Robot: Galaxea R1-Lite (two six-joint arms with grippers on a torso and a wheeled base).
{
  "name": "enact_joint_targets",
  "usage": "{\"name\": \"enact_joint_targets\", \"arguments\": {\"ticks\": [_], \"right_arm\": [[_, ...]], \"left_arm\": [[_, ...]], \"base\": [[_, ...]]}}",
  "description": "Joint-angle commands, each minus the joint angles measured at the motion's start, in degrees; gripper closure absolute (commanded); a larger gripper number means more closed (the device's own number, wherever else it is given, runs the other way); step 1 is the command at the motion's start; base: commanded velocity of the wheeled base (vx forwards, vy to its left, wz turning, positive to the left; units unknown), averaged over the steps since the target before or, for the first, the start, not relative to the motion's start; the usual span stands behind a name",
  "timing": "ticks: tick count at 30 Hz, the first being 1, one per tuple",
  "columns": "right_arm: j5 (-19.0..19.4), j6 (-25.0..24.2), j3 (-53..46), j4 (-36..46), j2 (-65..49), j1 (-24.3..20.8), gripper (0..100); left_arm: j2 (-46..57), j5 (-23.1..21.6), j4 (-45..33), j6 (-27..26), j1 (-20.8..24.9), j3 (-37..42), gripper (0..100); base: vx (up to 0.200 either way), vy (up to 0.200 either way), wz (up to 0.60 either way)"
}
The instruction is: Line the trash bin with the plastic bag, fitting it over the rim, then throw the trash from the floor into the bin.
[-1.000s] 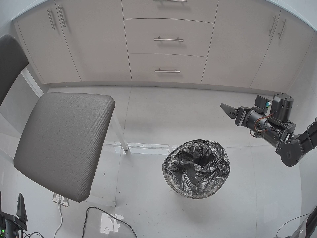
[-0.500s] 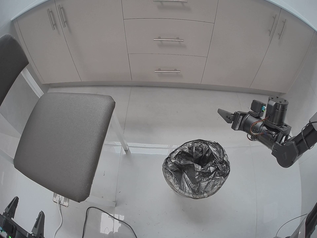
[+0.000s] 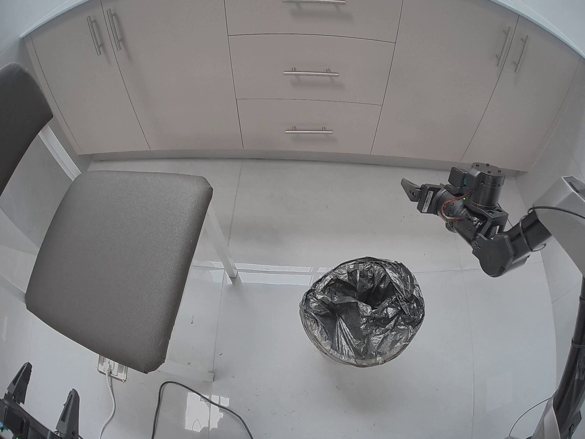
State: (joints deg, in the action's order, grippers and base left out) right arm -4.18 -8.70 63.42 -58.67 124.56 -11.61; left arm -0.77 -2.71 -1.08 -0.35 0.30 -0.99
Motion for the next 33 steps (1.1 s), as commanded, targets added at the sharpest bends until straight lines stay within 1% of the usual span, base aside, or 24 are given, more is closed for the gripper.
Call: {"name": "enact_joint_targets", "arguments": {"ticks": [1,3,4,7,10,14,15,16,17,18,22,24,25,26,28,33], "right_arm": [[-4.9,3.8,17.2,4.4,17.6,4.5,0],[-4.9,3.8,21.9,7.3,20.5,5.5,0],[-5.0,3.8,22.6,7.8,21.0,5.5,0],[-5.8,4.3,30.9,10.5,26.6,6.6,0],[-7.5,6.1,37.8,13.0,30.8,7.3,0],[-8.0,7.7,50.1,18.5,36.9,7.8,0],[-8.0,7.7,50.1,18.5,36.9,7.8,0],[-9.5,8.8,51.2,22.6,40.0,7.9,0],[-9.5,8.8,51.2,22.6,40.0,7.9,0],[-10.1,9.6,51.2,25.8,42.2,7.9,0],[-10.3,11.5,51.2,36.8,50.0,7.8,0],[-10.3,12.2,51.2,43.9,53.1,7.7,0],[-10.3,12.2,51.2,43.9,53.1,7.7,0],[-10.2,12.1,51.2,50.7,53.1,7.7,0],[-9.9,11.4,51.2,53.6,53.1,7.7,0],[-9.7,11.3,51.2,53.7,53.1,7.6,0]], "left_arm": [[0.8,0.2,0.0,0.6,0.0,0.6,0],[0.8,0.2,0.1,0.4,0.0,0.6,0],[0.8,0.2,0.0,0.4,0.0,0.6,0],[0.8,0.2,0.1,0.4,0.0,0.6,0],[0.8,0.2,0.1,0.3,0.0,0.6,0],[0.8,0.2,0.1,0.3,0.0,0.6,0],[0.8,0.2,0.1,0.3,0.0,0.6,0],[0.8,0.2,0.1,0.4,-0.1,0.6,0],[0.8,0.2,0.1,0.4,-0.1,0.6,0],[0.8,0.2,0.1,0.4,0.0,0.6,0],[0.8,0.2,0.0,0.4,0.0,0.6,0],[0.8,0.2,0.0,0.4,0.0,0.6,0],[0.8,0.2,0.0,0.4,0.0,0.6,0],[0.8,0.2,0.0,0.4,-0.1,0.6,0],[0.8,0.2,0.1,0.4,0.0,0.6,0],[0.8,0.2,0.1,0.4,0.0,0.6,0]], "base": [[0.0,0.0,0.0],[0.0,0.0,0.0],[0.0,0.0,0.0],[0.0,0.0,0.0],[0.0,0.0,0.0],[0.0,0.0,0.0],[0.0,0.0,0.0],[0.0,0.0,0.0],[0.0,0.0,0.0],[0.0,0.0,0.0],[0.0,0.0,0.0],[0.0,0.0,0.0],[0.0,0.0,0.0],[0.0,0.0,0.0],[0.0,0.0,0.0],[0.0,0.0,0.0]]}}
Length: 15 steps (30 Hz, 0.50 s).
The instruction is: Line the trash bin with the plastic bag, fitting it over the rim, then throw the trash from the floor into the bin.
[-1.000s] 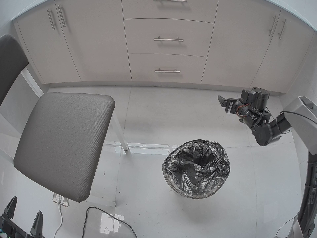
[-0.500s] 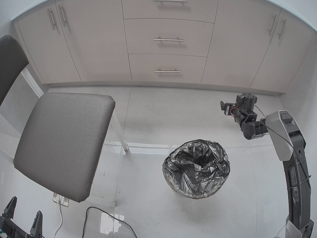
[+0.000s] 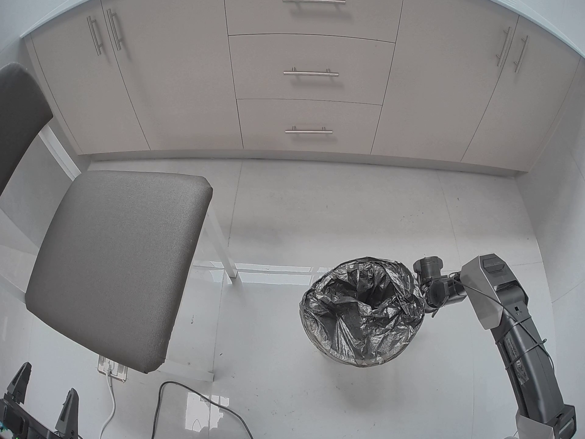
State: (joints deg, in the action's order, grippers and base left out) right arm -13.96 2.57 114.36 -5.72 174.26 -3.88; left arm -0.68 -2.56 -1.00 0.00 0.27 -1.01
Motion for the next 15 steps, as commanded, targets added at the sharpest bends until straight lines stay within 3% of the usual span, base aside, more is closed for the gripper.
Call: {"name": "enact_joint_targets", "arguments": {"ticks": [1,15], "right_arm": [[0.1,0.1,0.2,1.0,3.4,-0.3,0],[1.3,-0.8,0.2,5.6,3.4,-1.7,0]], "left_arm": [[0.7,0.0,0.0,0.0,0.0,0.7,0],[0.7,0.0,0.0,0.1,-0.1,0.7,0]], "base": [[0.0,0.0,0.0],[0.0,0.0,0.0]]}}
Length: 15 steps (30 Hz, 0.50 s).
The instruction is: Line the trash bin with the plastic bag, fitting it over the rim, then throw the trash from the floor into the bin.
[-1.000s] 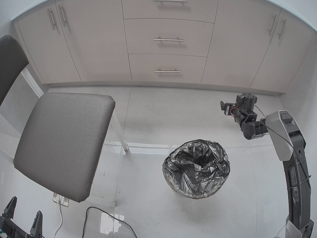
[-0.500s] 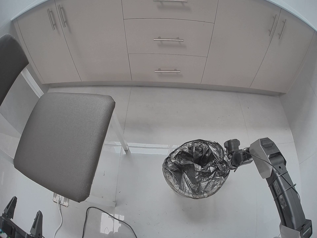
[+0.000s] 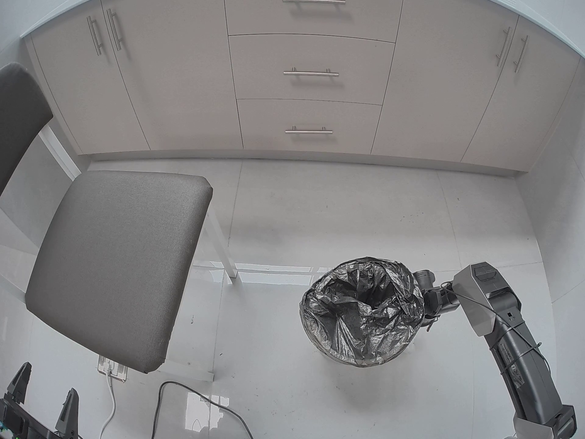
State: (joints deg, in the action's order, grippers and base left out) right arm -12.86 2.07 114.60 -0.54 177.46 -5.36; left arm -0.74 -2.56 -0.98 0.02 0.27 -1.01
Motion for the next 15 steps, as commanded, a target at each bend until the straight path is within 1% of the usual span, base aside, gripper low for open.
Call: {"name": "enact_joint_targets", "arguments": {"ticks": [1,3,9,12,15], "right_arm": [[0.4,-0.3,0.0,0.6,0.2,-0.2,0],[1.3,-0.4,0.0,1.6,0.2,-0.4,0],[1.4,-0.4,0.0,2.7,0.2,-0.7,0],[2.9,-0.5,0.0,3.4,0.2,-1.0,0],[3.3,-0.8,0.0,3.5,0.2,-1.3,0]], "left_arm": [[0.7,0.0,0.0,0.1,0.0,0.7,0],[0.7,0.0,0.0,0.1,0.0,0.7,0],[0.7,0.0,-0.1,0.2,-0.1,0.7,0],[0.7,0.0,0.0,0.2,0.0,0.7,0],[0.7,0.0,-0.1,0.3,0.0,0.7,0]], "base": [[0.0,0.0,0.0],[0.0,0.0,0.0],[0.0,0.0,0.0],[0.0,0.0,0.0],[0.0,0.0,0.0]]}}
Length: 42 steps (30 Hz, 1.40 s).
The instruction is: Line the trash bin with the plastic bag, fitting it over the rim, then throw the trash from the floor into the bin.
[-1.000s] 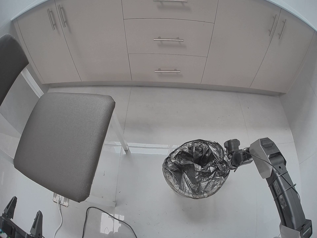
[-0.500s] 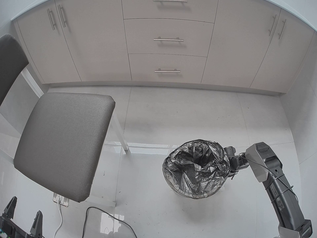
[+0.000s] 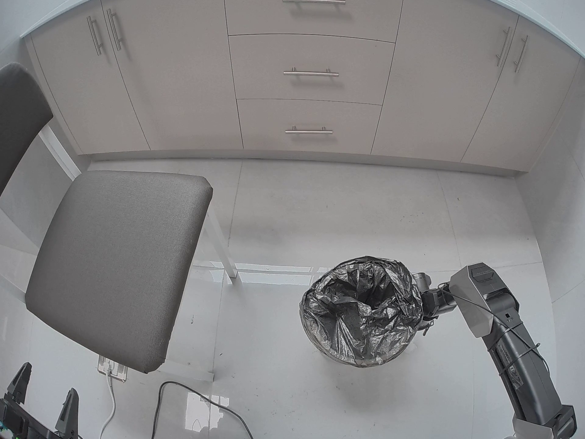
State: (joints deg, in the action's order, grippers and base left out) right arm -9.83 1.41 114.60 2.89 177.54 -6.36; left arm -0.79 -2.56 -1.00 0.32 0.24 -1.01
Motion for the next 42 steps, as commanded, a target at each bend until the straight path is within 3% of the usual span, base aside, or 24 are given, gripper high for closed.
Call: {"name": "enact_joint_targets", "arguments": {"ticks": [1,5,16,25,37,38,42], "right_arm": [[0.6,-0.2,0.0,0.1,0.1,-0.5,0],[2.4,0.0,0.0,0.1,0.1,-0.8,0],[2.4,0.3,0.0,1.0,0.1,-1.5,0],[2.4,1.9,0.0,6.7,0.1,-1.5,0],[2.3,2.5,0.0,6.3,0.1,-1.5,0],[2.3,2.5,0.0,6.3,0.1,-1.5,100],[2.3,2.5,0.0,6.3,0.1,-1.5,100]], "left_arm": [[0.8,0.0,-0.1,0.0,0.0,0.7,0],[0.8,0.0,-0.1,0.0,0.0,0.7,0],[0.8,0.0,0.0,0.1,0.0,0.7,0],[0.8,0.0,0.0,0.1,0.0,0.7,0],[0.8,0.7,0.0,0.1,0.0,0.7,0],[0.8,0.7,0.0,0.1,0.0,0.7,0],[0.8,0.7,-0.1,0.1,0.0,0.7,0]], "base": [[0.0,0.0,0.0],[0.0,0.0,0.0],[0.0,0.0,0.0],[0.0,0.0,0.0],[0.0,0.0,0.0],[0.0,0.0,0.0],[0.0,0.0,0.0]]}}
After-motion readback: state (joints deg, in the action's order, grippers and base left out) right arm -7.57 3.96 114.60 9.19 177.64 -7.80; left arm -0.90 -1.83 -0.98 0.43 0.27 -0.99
